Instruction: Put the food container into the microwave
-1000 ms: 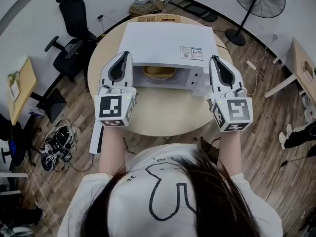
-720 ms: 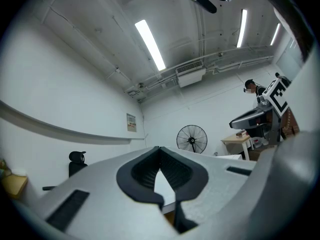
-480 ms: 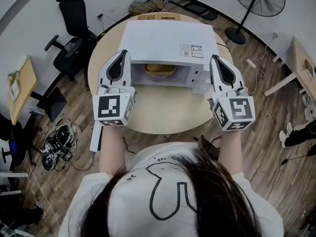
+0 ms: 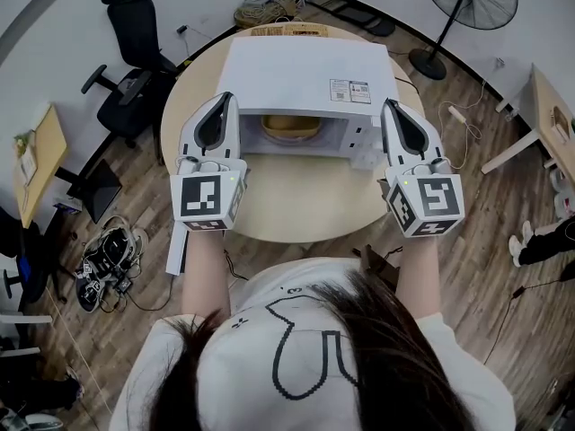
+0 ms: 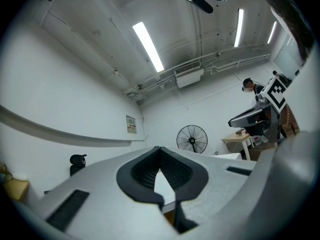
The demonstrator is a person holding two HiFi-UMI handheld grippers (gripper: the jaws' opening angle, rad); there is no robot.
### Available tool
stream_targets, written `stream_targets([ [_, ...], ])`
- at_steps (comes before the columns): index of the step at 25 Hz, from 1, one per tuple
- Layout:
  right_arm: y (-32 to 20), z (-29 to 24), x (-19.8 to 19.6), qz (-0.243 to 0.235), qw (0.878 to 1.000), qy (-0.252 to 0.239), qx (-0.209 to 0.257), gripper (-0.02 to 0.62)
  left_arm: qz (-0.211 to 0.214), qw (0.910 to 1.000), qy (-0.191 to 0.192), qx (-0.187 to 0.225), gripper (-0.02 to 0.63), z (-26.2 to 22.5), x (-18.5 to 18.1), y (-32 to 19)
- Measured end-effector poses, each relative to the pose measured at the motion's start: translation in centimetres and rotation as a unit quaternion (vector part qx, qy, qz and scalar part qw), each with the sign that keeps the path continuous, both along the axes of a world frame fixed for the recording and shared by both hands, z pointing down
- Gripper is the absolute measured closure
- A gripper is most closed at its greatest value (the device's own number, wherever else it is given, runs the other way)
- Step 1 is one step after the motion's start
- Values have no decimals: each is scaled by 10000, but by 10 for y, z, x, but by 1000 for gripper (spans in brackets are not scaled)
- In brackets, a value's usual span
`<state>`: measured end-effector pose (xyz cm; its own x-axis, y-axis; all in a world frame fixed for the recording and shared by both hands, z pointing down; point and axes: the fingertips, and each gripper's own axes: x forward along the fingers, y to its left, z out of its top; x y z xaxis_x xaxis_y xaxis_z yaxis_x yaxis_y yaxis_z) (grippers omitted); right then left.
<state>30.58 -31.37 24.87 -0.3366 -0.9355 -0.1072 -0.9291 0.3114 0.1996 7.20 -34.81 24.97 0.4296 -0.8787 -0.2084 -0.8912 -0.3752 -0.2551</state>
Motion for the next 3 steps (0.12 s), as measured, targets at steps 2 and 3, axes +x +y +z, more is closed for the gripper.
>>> stream_targets([
  [2, 0, -1, -1, 16, 10000, -14, 5, 566, -19, 10000, -52, 32, 597, -1, -1, 0],
  [3, 0, -1, -1, 24, 10000, -22, 8, 566, -29, 10000, -80, 47, 597, -1, -1, 1],
])
